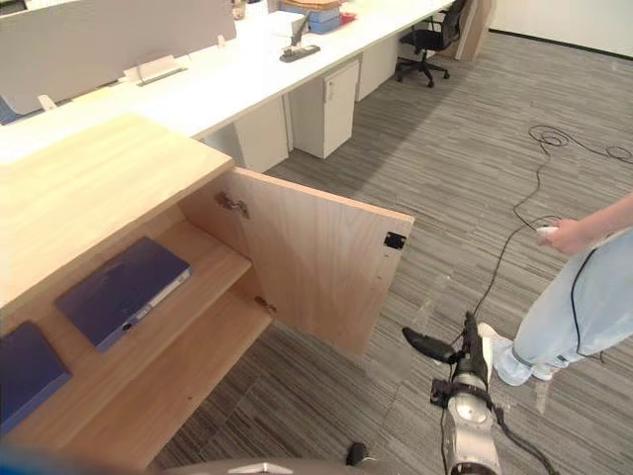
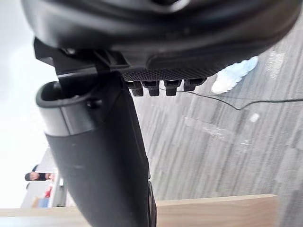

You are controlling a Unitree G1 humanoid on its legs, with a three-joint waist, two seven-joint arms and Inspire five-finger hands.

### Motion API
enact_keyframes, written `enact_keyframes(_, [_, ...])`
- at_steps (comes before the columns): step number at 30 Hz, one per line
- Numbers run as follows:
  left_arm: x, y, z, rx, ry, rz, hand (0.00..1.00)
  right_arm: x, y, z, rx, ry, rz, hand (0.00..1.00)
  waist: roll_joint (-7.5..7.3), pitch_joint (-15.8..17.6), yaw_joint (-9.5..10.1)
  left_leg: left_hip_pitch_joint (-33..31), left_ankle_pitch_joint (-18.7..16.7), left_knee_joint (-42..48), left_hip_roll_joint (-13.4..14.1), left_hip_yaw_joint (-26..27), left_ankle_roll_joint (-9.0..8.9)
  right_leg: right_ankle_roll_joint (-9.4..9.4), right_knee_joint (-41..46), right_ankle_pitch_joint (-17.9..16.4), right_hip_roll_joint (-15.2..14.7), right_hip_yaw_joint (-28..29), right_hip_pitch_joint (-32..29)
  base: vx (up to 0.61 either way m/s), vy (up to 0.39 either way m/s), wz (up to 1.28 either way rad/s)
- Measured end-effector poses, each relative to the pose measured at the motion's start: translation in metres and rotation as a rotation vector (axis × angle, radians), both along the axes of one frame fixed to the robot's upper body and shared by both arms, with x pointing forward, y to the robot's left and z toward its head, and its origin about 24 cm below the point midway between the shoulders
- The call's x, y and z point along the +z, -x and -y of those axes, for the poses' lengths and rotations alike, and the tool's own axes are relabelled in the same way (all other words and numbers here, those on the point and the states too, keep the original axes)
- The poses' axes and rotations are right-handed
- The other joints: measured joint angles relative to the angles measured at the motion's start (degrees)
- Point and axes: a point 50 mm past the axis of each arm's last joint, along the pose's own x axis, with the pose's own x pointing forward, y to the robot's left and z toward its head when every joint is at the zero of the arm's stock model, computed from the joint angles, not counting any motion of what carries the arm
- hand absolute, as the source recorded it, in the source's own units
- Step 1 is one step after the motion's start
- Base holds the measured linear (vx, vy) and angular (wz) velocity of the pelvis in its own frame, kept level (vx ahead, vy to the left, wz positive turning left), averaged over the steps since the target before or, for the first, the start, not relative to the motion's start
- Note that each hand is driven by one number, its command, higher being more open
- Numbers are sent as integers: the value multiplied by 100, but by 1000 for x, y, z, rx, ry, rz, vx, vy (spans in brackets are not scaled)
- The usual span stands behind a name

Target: Walk over to the cabinet, pick up the folder, carry it to the office cabinet, place the folder inside the office cabinet, then close the office cabinet door

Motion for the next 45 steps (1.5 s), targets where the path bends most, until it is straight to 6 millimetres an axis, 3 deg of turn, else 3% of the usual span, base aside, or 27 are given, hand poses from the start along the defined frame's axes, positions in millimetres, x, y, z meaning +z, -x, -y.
enact_keyframes(8, [0,-1,3,7,14,11,100,41,-60,4,-4,-8,173,100,23,-35,126,-62,144,-106,-103,-190,82,3,-492,332,-26,-150,194,-50,34,10])
enact_keyframes(13, [0,-1,4,25,19,17,100,43,-77,-2,36,-26,153,100,20,-35,205,-52,242,-210,-121,-323,87,3,-663,420,-22,-279,306,-38,14,14])
enact_keyframes(16, [-1,-2,6,26,23,20,100,44,-90,-16,102,-61,150,100,20,-34,240,-60,270,-246,-135,-323,101,-2,-717,468,-21,-277,306,0,0,0])
enact_keyframes(21, [-1,-2,7,32,27,23,100,43,-102,-38,212,-96,134,100,15,-31,275,-59,272,-251,-144,-324,102,-5,-732,485,-24,-276,313,-1,6,0])
enact_keyframes(27, [-1,-2,7,33,27,21,100,44,-109,-44,236,-118,128,100,1,-17,253,-47,271,-255,-145,-296,101,-18,-896,580,11,-249,375,-4,6,-2])
enact_keyframes(34, [-1,2,3,68,13,11,100,42,-110,-64,339,-97,110,100,-31,12,106,-37,262,-238,-96,-249,78,-26,-1001,614,86,-189,406,-20,9,-6])
enact_keyframes(37, [0,2,-1,67,4,6,100,40,-100,-72,464,-9,87,100,-41,69,53,48,201,-205,-7,-149,-10,-41,-1044,607,184,-85,476,-16,-5,-17])
enact_keyframes(41, [0,7,-8,70,-17,-21,100,36,-71,-93,841,175,27,100,-48,73,-189,81,111,-58,208,50,-126,-145,-1044,556,374,73,464,20,-32,-26])
enact_keyframes(45, [0,1,-16,1,-24,-37,100,18,-38,-119,1298,236,-157,100,-46,66,-234,120,113,-49,396,77,-142,-252,-1046,489,576,112,465,1,-64,-13])
